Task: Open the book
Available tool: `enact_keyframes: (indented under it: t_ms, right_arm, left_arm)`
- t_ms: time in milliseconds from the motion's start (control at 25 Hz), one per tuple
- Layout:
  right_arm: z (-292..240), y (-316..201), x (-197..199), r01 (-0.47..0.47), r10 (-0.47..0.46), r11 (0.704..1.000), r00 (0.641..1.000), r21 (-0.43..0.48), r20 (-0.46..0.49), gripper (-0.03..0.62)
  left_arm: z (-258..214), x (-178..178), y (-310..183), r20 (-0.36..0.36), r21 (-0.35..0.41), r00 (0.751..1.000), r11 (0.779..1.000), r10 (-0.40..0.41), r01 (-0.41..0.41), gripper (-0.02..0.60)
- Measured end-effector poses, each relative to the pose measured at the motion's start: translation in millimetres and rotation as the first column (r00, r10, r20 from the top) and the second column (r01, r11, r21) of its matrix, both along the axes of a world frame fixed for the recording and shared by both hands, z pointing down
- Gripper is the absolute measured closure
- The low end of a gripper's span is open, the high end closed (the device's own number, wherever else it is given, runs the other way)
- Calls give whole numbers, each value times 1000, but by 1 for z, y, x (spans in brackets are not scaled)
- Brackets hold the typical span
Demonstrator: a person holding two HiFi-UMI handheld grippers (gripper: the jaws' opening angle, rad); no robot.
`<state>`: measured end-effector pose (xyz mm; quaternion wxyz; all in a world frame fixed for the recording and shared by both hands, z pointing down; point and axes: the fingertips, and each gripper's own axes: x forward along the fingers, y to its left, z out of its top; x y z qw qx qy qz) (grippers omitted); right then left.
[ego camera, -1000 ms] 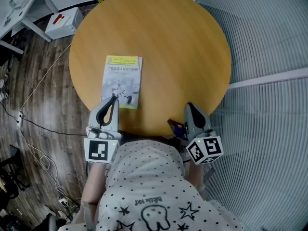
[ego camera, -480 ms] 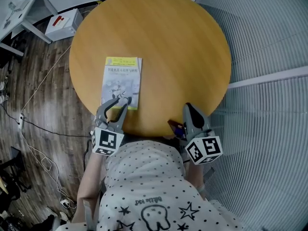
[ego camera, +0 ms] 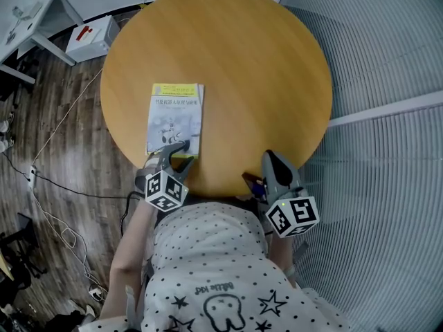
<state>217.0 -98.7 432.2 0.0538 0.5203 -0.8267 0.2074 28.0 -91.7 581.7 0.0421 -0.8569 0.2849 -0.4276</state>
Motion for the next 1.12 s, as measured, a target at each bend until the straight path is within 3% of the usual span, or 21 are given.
enact_keyframes:
  t_ms: [320,560,680,840,1120]
  right_arm:
    - [-2,4,2,-13,13,1000,1000,-1,-3,591]
    - [-6,4,2,-17,17,1000,1000,0,-2,591]
    - [-8,2,1,-16,16,1000,1000,2,3,591]
    - [-10,0,0,-14,14,1000,1000,3,2,591]
    - [-9,4,-2,-16,16,1000,1000,8,4,591]
  left_arm:
    - [51,4,10,103,-118,989,989,105,-93,383]
    - [55,9,8,102,-149,989,985,103,-87,380]
    - [49,8,8,70,-173,994,982,84,-71,388]
    - [33,6,7,-29,-208,999,978,15,-21,428]
    - [13,-6,1,-168,-216,977,972,-134,96,502]
